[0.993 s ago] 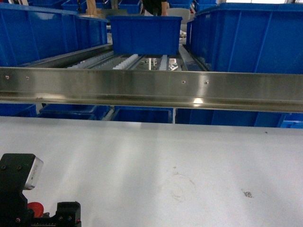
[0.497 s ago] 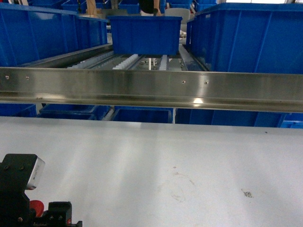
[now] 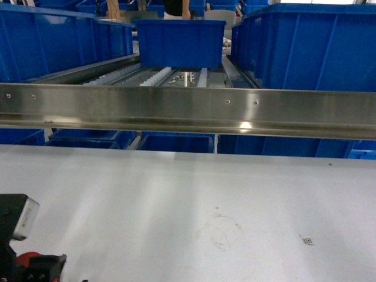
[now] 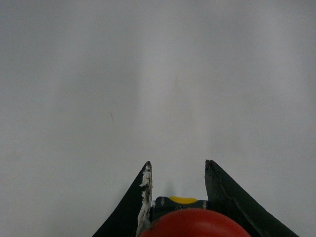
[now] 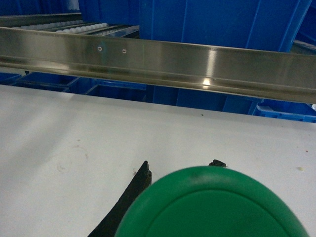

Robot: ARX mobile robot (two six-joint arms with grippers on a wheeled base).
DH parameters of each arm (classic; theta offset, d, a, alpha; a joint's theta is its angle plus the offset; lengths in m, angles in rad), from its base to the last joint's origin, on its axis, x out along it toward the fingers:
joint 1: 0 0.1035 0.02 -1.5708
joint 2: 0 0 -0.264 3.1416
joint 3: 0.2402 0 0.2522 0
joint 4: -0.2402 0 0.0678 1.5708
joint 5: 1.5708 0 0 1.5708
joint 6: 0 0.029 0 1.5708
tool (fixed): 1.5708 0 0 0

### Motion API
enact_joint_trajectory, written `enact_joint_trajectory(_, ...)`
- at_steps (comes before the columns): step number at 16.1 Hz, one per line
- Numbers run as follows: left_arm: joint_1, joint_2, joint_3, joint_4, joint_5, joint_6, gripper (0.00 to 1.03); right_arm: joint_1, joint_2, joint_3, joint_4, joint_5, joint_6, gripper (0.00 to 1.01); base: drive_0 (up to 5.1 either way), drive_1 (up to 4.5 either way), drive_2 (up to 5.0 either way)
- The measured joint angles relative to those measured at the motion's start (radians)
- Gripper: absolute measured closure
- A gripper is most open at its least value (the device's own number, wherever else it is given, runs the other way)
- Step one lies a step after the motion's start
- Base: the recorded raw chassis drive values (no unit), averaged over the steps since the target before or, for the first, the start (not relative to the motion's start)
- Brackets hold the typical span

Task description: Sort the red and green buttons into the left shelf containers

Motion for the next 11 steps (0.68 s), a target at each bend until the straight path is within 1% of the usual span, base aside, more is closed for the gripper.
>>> enact_joint_trajectory(2,0.019,-0.171,-0.054,-0.008,0.026,0.044,0.75,0.0,0.0,0.0,0.0,0.0,0.0,0.74,0.0,0.0,0.0)
enact_joint_trajectory(4,0.033,-0.398,-0.125,-0.107,0.041,0.078,0.75,0.0,0.0,0.0,0.0,0.0,0.0,0.74,0.0,0.0,0.0)
enact_joint_trajectory(5,0.035,-0.535,-0.162,-0.177,0.041,0.08,0.75,0.0,0.0,0.0,0.0,0.0,0.0,0.74,0.0,0.0,0.0)
enact_joint_trajectory(6,0.04,-0.691,-0.188,-0.283,0.053,0.077,0.75,0.0,0.0,0.0,0.0,0.0,0.0,0.74,0.0,0.0,0.0)
enact_joint_trajectory(8,0.036,-1.08,-0.226,-0.59,0.048,0.07,0.75,0.0,0.0,0.0,0.0,0.0,0.0,0.74,0.0,0.0,0.0)
enact_joint_trajectory(10,0.017,-1.52,-0.224,-0.959,0.024,0.067,0.75,0.0,0.0,0.0,0.0,0.0,0.0,0.74,0.0,0.0,0.0)
enact_joint_trajectory(11,0.018,-1.702,-0.222,-1.111,0.026,0.066,0.75,0.0,0.0,0.0,0.0,0.0,0.0,0.74,0.0,0.0,0.0)
